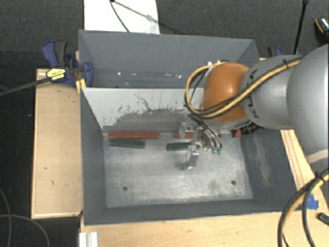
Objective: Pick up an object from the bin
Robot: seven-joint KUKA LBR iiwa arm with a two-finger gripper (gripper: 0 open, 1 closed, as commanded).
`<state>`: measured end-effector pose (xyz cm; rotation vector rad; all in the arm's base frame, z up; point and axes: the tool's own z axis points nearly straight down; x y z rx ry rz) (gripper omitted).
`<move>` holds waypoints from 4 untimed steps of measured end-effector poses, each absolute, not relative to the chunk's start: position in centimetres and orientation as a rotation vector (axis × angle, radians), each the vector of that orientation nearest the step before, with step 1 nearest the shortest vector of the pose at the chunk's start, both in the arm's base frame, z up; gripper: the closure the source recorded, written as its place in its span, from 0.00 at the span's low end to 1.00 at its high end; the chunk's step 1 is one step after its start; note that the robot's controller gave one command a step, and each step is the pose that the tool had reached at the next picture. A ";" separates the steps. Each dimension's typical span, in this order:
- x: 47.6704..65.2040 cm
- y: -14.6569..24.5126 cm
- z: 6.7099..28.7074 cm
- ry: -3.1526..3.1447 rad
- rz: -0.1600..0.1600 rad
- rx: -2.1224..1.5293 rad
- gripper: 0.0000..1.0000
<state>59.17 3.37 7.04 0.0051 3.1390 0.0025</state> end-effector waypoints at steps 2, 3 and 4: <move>58.7 5.2 14.3 3.126 0.002 -0.193 1.00; 58.6 5.1 13.9 3.132 0.002 -0.190 0.00; 58.6 3.2 7.2 3.109 0.001 -0.463 0.00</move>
Offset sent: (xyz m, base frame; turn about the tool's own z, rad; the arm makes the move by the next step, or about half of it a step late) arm 0.0000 0.0000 0.0000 0.0000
